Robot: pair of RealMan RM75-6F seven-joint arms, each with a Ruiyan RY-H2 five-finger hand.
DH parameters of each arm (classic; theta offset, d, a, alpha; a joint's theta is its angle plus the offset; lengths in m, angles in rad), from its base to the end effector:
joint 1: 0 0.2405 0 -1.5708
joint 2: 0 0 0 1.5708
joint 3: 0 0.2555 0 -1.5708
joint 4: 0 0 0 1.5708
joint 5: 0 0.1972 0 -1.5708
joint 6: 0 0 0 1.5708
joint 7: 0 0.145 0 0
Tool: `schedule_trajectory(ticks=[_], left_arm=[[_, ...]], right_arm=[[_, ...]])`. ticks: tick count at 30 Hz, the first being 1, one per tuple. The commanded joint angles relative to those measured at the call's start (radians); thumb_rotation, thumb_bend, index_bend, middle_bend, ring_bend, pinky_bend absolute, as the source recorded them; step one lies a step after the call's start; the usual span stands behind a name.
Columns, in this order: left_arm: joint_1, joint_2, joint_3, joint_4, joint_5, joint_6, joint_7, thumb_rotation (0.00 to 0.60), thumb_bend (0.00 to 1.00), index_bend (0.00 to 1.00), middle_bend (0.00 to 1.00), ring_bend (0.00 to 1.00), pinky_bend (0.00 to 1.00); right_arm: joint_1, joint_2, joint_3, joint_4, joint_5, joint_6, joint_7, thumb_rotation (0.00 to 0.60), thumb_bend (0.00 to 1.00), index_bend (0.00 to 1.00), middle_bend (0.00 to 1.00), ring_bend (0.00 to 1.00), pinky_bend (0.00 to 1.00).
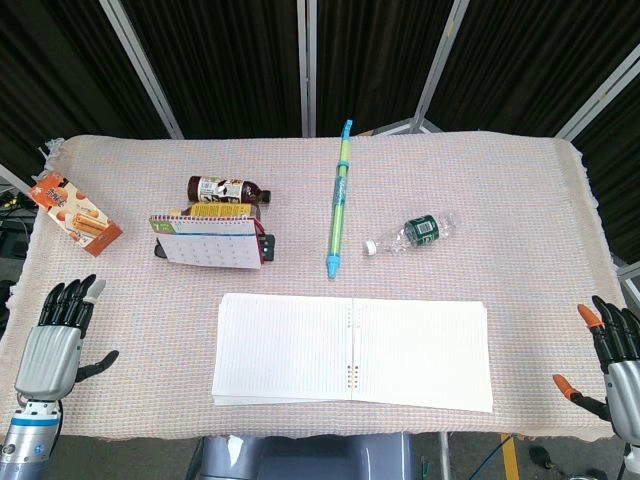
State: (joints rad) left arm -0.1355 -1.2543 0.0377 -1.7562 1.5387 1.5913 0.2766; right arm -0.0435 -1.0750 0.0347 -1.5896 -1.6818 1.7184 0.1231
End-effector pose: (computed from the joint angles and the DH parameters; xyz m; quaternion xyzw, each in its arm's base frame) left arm -0.2534 0.1734 0.1230 -0.6122 -0.3617 -0.4132 0.5688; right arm -0.2951 -0.1358 0.2030 0.5732 -0.3410 0.4664 0.5810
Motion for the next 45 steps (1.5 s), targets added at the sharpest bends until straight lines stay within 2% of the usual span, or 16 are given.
schedule_trajectory(ticks=[1, 9, 10, 12, 13, 14, 15, 16, 17, 18, 19, 20, 24, 31, 36, 45], left_arm=[[0.003, 0.001, -0.002, -0.002, -0.004, -0.005, 0.002, 0.6, 0.11, 0.0, 0.0, 0.0, 0.0], [0.015, -0.007, -0.012, 0.01, -0.009, -0.015, 0.001, 0.6, 0.12, 0.0, 0.0, 0.0, 0.0], [0.014, -0.01, -0.014, 0.011, -0.012, -0.018, 0.001, 0.6, 0.14, 0.0, 0.0, 0.0, 0.0], [0.012, -0.021, -0.027, 0.014, -0.027, -0.027, 0.002, 0.6, 0.3, 0.0, 0.0, 0.01, 0.05], [0.01, -0.025, -0.033, 0.015, -0.035, -0.031, 0.003, 0.6, 0.44, 0.0, 0.05, 0.1, 0.15], [0.007, -0.036, -0.047, 0.016, -0.051, -0.035, 0.005, 0.6, 0.59, 0.0, 0.16, 0.24, 0.29], [0.006, -0.052, -0.068, 0.019, -0.071, -0.028, 0.001, 0.6, 0.67, 0.0, 0.26, 0.35, 0.38], [0.004, -0.071, -0.087, 0.025, -0.089, -0.023, 0.0, 0.6, 0.75, 0.0, 0.41, 0.5, 0.48], [-0.003, -0.099, -0.112, 0.037, -0.119, -0.03, -0.013, 0.6, 0.8, 0.0, 0.51, 0.58, 0.54], [-0.01, -0.114, -0.124, 0.041, -0.144, -0.048, -0.029, 0.6, 0.82, 0.0, 0.55, 0.61, 0.56], [-0.042, -0.139, -0.155, 0.047, -0.259, -0.164, -0.097, 0.6, 0.85, 0.0, 0.59, 0.64, 0.58], [-0.06, -0.14, -0.174, 0.054, -0.302, -0.209, -0.11, 0.6, 0.87, 0.0, 0.61, 0.66, 0.59], [-0.099, -0.146, -0.207, 0.067, -0.398, -0.309, -0.124, 0.6, 0.92, 0.0, 0.64, 0.69, 0.61], [-0.161, -0.155, -0.258, 0.062, -0.552, -0.454, -0.158, 0.6, 0.92, 0.0, 0.64, 0.69, 0.61], [-0.194, -0.166, -0.277, 0.095, -0.605, -0.483, -0.132, 0.6, 0.92, 0.0, 0.64, 0.69, 0.61], [-0.275, -0.202, -0.306, 0.168, -0.767, -0.556, -0.049, 0.6, 0.92, 0.0, 0.64, 0.69, 0.61]], right_arm=[[0.001, 0.001, 0.0, 0.002, -0.001, -0.001, 0.0, 0.6, 0.07, 0.0, 0.0, 0.0, 0.0], [-0.007, 0.007, -0.007, -0.017, -0.028, 0.023, -0.006, 0.6, 0.07, 0.0, 0.0, 0.0, 0.0], [-0.006, 0.008, -0.008, -0.019, -0.029, 0.022, -0.005, 0.6, 0.07, 0.0, 0.0, 0.0, 0.0], [-0.003, 0.009, -0.006, -0.022, -0.027, 0.019, -0.007, 0.6, 0.07, 0.0, 0.0, 0.0, 0.0], [-0.002, 0.009, -0.005, -0.023, -0.027, 0.017, -0.007, 0.6, 0.07, 0.0, 0.0, 0.0, 0.0], [0.0, 0.009, -0.005, -0.024, -0.025, 0.014, -0.005, 0.6, 0.07, 0.0, 0.0, 0.0, 0.0], [0.001, 0.009, -0.004, -0.025, -0.023, 0.011, -0.004, 0.6, 0.07, 0.0, 0.0, 0.0, 0.0], [0.002, 0.009, -0.004, -0.025, -0.022, 0.009, -0.003, 0.6, 0.07, 0.0, 0.0, 0.0, 0.0], [0.004, 0.009, -0.004, -0.025, -0.02, 0.004, -0.001, 0.6, 0.07, 0.0, 0.0, 0.0, 0.0], [0.005, 0.009, -0.004, -0.025, -0.02, 0.002, 0.0, 0.6, 0.07, 0.0, 0.0, 0.0, 0.0], [0.009, 0.009, -0.005, -0.022, -0.02, -0.005, 0.003, 0.6, 0.07, 0.0, 0.0, 0.0, 0.0], [0.01, 0.009, -0.005, -0.02, -0.019, -0.006, 0.005, 0.6, 0.07, 0.0, 0.0, 0.0, 0.0], [0.012, 0.01, -0.003, -0.021, -0.019, -0.005, 0.012, 0.6, 0.07, 0.0, 0.0, 0.0, 0.0], [0.014, 0.01, -0.006, -0.022, -0.018, -0.011, 0.011, 0.6, 0.07, 0.0, 0.0, 0.0, 0.0], [0.014, 0.011, -0.005, -0.02, -0.015, -0.011, 0.016, 0.6, 0.07, 0.0, 0.0, 0.0, 0.0], [0.014, 0.008, -0.003, -0.016, -0.009, -0.011, 0.014, 0.6, 0.07, 0.0, 0.0, 0.0, 0.0]])
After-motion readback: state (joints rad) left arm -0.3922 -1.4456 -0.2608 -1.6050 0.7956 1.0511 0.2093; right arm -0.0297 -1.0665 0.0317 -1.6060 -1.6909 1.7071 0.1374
